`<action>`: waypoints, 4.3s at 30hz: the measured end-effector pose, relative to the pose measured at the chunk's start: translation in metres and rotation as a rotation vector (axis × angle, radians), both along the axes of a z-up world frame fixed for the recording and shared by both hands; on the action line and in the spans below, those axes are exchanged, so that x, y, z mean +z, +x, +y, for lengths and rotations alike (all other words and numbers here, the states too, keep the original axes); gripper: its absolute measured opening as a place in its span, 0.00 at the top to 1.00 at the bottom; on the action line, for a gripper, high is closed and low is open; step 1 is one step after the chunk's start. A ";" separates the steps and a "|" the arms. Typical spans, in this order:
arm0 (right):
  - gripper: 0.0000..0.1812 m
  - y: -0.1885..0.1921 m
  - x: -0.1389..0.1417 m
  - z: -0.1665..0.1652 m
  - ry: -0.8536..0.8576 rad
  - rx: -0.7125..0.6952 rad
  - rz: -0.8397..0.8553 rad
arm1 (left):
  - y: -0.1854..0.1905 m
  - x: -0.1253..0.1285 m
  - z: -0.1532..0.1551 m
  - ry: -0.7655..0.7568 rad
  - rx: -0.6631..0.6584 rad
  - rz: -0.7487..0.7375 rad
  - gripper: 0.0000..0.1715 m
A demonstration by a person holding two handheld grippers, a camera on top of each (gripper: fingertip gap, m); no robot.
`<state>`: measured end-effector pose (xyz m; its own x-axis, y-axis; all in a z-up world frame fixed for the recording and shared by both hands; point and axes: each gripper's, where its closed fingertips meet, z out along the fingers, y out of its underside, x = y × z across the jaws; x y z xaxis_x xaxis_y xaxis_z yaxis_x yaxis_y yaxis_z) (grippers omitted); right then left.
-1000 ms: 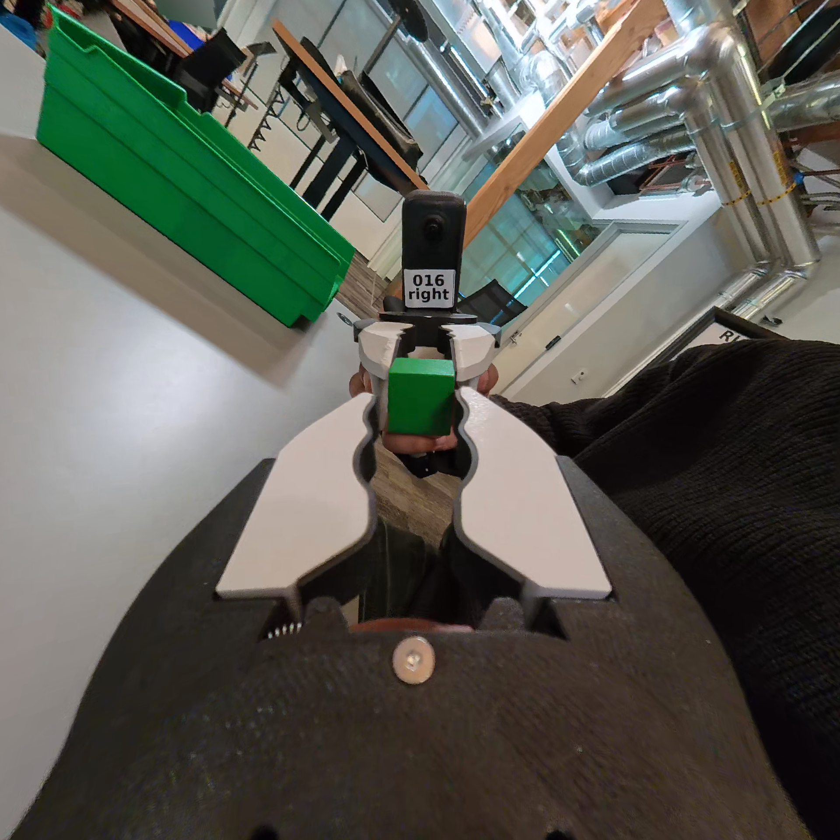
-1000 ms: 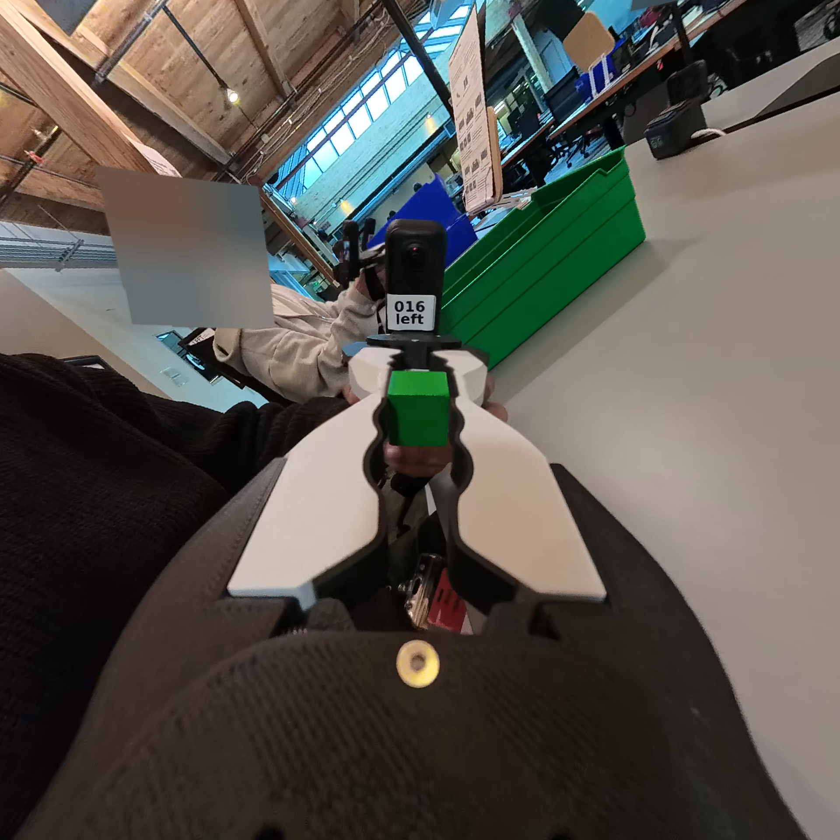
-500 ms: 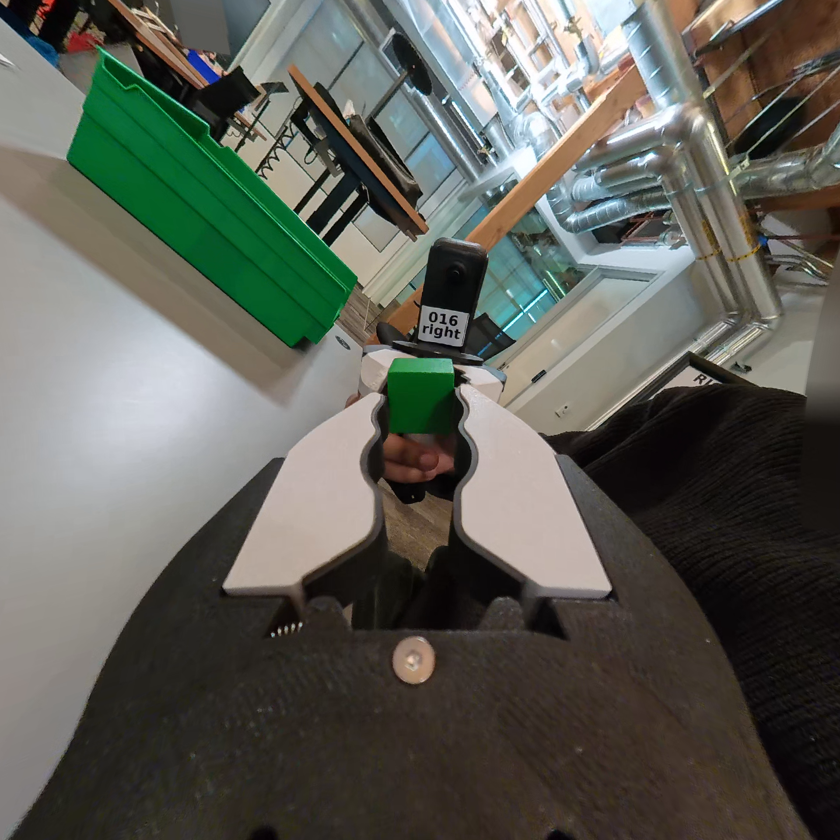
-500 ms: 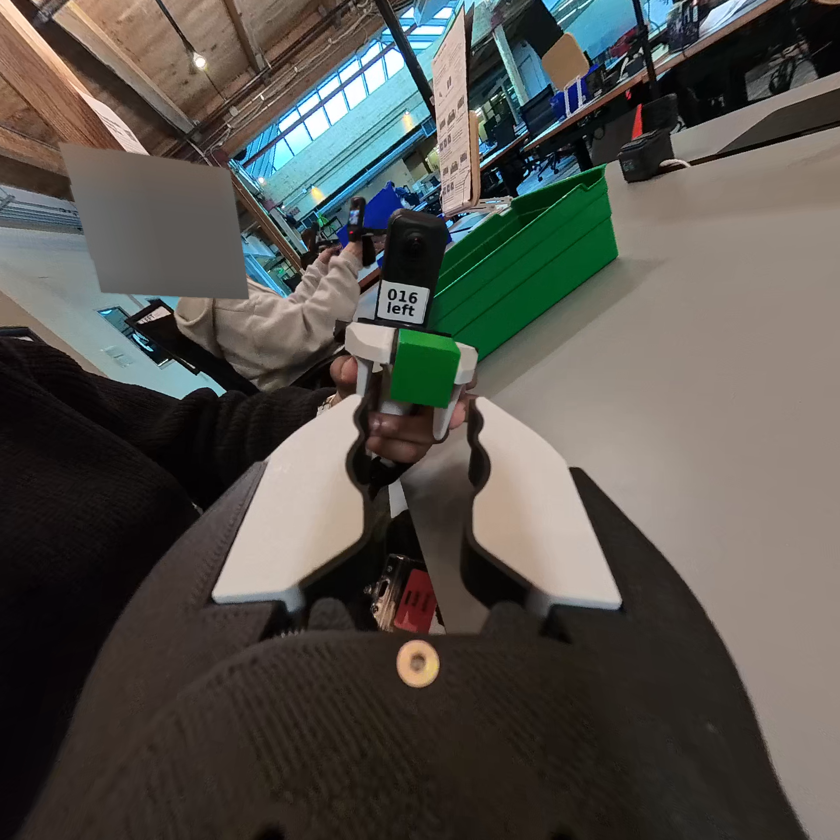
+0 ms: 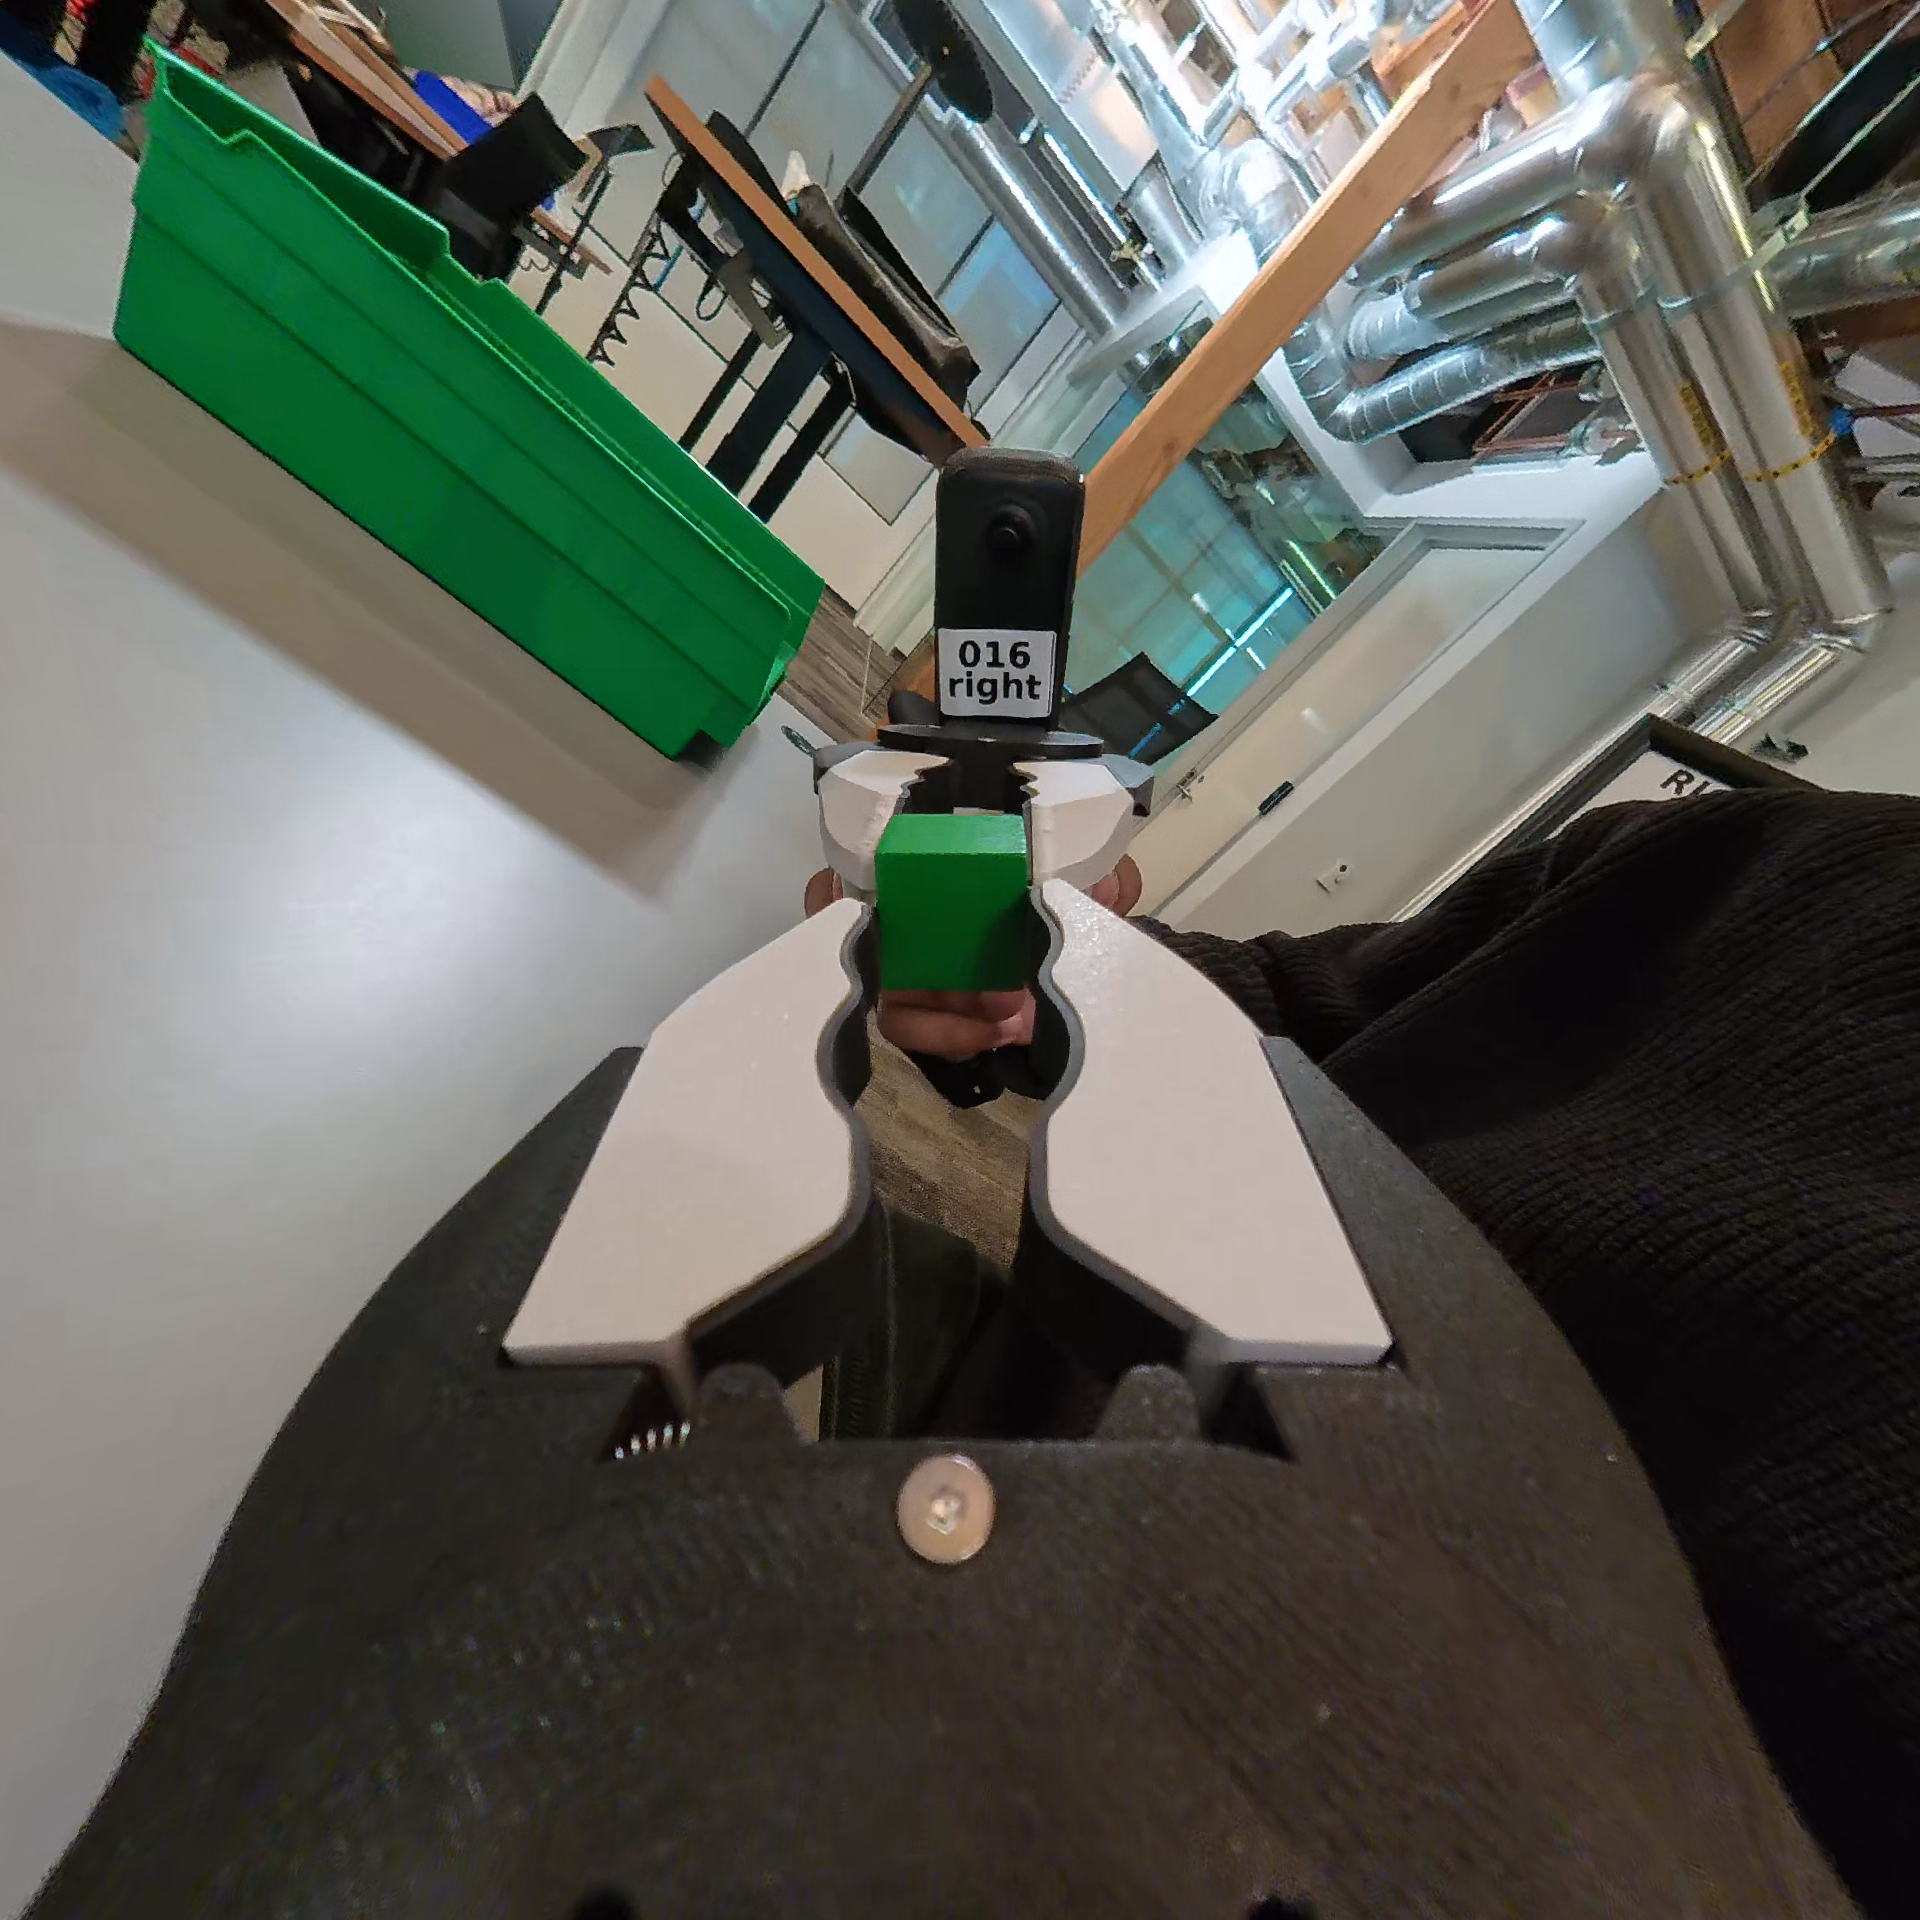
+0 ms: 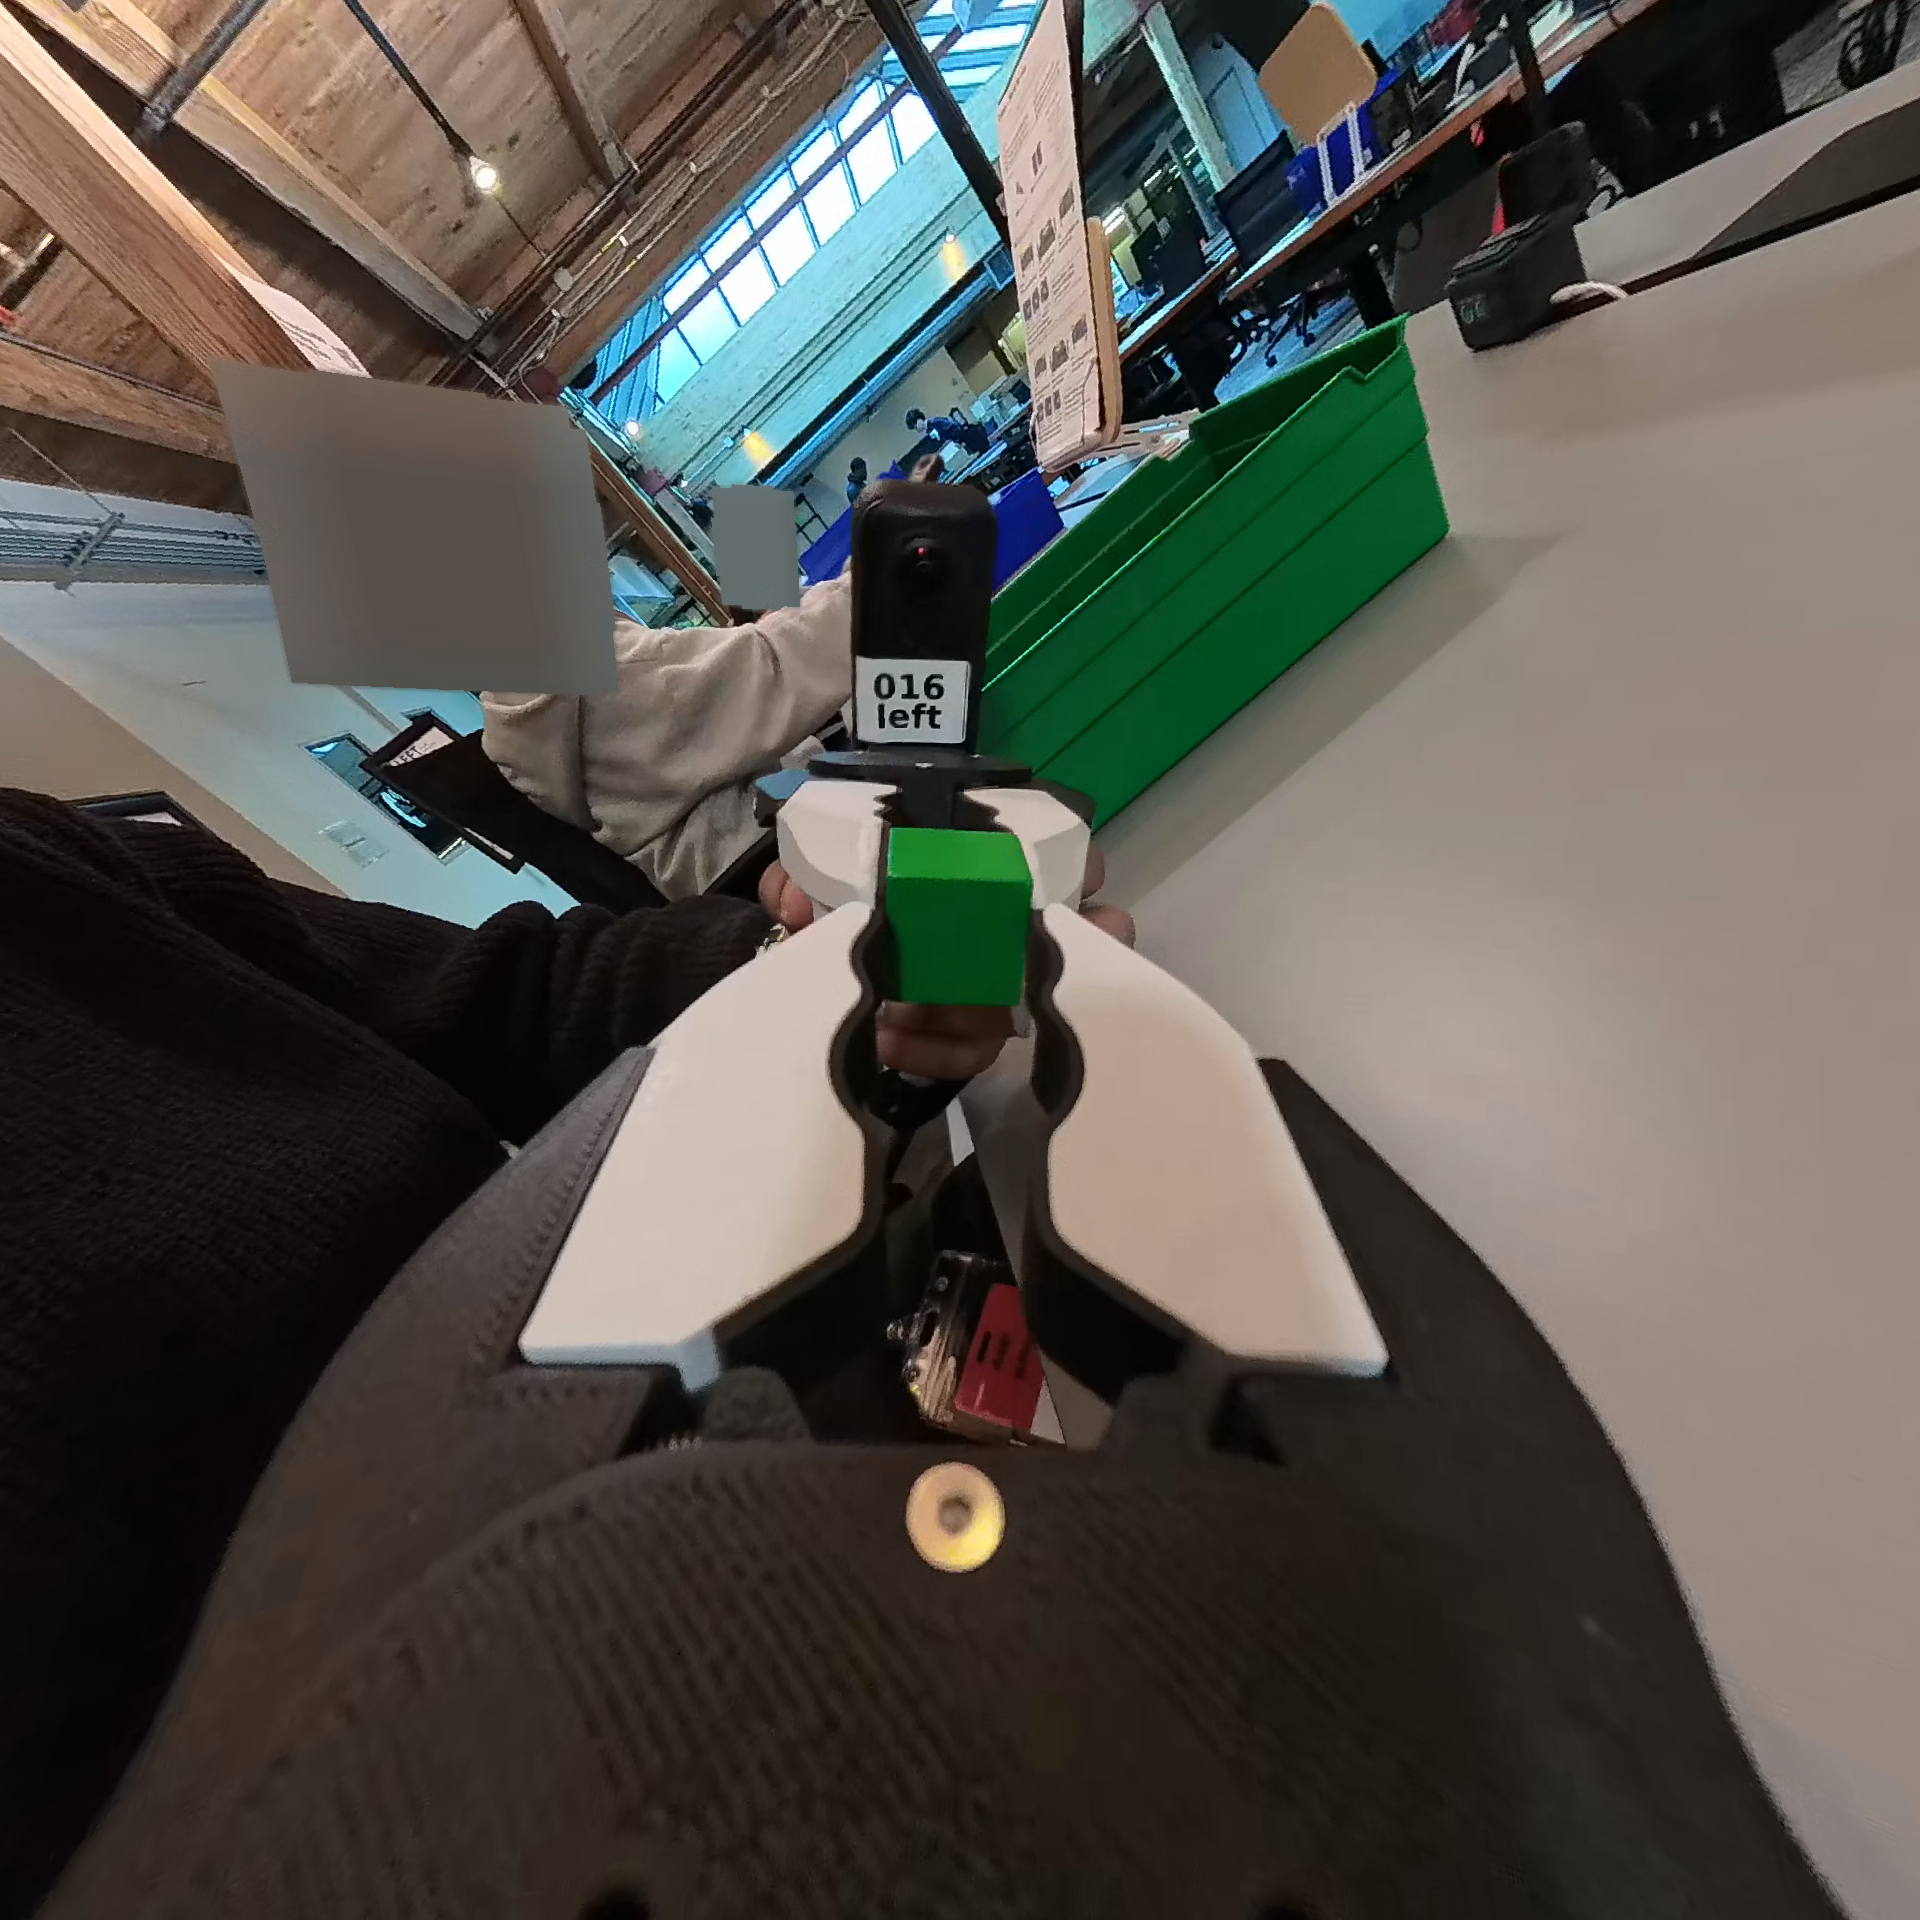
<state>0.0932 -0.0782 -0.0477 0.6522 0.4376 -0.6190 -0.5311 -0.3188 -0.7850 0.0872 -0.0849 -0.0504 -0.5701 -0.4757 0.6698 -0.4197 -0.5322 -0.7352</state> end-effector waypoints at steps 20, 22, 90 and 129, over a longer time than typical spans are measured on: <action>0.85 0.374 0.009 -0.145 -0.597 -0.100 -1.254 | 0.004 -0.019 -0.004 0.111 -0.016 0.030 0.80; 0.85 0.404 -0.020 -0.169 -0.766 0.057 -1.310 | 0.006 -0.026 -0.008 0.141 -0.028 0.039 0.80; 0.84 0.428 -0.120 -0.173 -0.938 0.554 -1.544 | 0.021 -0.047 -0.039 0.051 -0.142 0.120 0.81; 0.67 0.402 -0.105 -0.151 -0.878 0.485 -1.498 | 0.017 -0.034 -0.039 0.024 -0.148 0.094 0.81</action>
<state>0.4948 -0.2288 -0.1523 0.7436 0.6433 0.1821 0.6535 -0.7569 0.0054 0.1044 -0.1243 -0.0845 -0.5705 -0.4078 0.7130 -0.5596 -0.4424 -0.7008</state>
